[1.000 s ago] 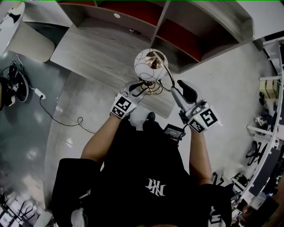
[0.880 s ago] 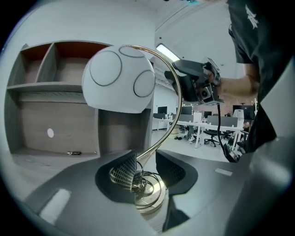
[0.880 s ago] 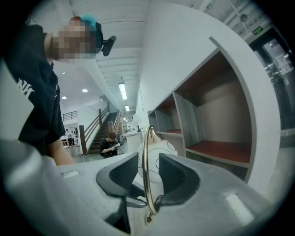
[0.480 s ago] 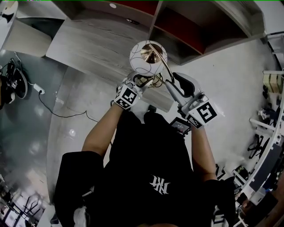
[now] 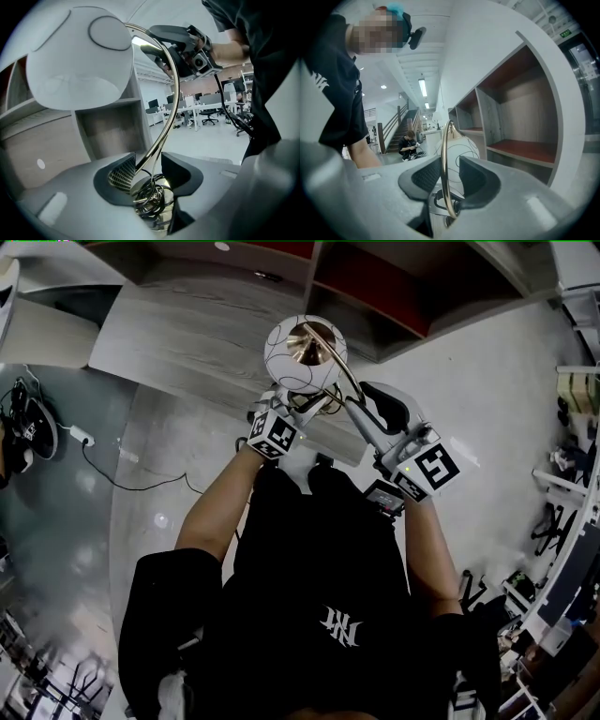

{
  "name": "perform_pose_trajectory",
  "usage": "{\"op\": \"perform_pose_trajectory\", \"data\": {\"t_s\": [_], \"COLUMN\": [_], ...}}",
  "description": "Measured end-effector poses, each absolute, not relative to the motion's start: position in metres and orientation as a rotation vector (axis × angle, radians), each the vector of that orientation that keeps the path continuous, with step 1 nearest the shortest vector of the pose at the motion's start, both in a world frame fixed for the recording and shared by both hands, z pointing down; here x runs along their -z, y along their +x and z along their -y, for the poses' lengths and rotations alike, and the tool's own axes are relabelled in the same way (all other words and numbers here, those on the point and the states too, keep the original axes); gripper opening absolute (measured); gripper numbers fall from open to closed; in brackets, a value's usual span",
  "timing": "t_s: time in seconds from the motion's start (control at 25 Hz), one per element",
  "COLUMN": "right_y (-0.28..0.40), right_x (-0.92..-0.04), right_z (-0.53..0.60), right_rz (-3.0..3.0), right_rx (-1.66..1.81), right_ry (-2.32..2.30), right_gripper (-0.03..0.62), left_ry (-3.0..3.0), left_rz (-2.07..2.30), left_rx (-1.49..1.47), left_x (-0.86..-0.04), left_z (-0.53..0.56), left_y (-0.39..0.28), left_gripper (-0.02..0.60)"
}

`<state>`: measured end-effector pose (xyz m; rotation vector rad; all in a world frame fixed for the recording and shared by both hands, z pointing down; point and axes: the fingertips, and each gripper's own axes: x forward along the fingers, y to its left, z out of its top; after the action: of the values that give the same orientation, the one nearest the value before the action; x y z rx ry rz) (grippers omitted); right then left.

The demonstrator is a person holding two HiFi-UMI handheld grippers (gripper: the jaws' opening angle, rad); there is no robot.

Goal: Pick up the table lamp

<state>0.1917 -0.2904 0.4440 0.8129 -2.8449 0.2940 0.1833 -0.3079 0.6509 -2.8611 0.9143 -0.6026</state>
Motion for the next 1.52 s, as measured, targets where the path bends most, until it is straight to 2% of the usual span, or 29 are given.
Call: {"op": "perform_pose_trajectory", "data": {"t_s": [0.16, 0.4, 0.72, 1.52], "right_y": [0.187, 0.180, 0.179, 0.179], "right_x": [-0.447, -0.445, -0.443, -0.445], "right_z": [0.292, 0.288, 0.289, 0.288], "right_rz": [2.839, 2.839, 2.847, 2.838], "right_rx": [-0.288, -0.267, -0.289, -0.297], "right_ry": [0.811, 0.785, 0.787, 0.801], "right_gripper": [0.101, 0.024, 0.018, 0.017], "left_ry": [-2.838, -2.799, -2.641, -2.411], "left_rz": [-0.883, -0.796, -0.655, -0.595], "left_rx": [0.619, 0.658, 0.734, 0.897], "left_x": [-0.654, -0.652, -0.650, -0.654], "left_z": [0.312, 0.309, 0.306, 0.300], "left_y": [0.186, 0.188, 0.192, 0.198], "left_gripper": [0.153, 0.141, 0.104, 0.086]}}
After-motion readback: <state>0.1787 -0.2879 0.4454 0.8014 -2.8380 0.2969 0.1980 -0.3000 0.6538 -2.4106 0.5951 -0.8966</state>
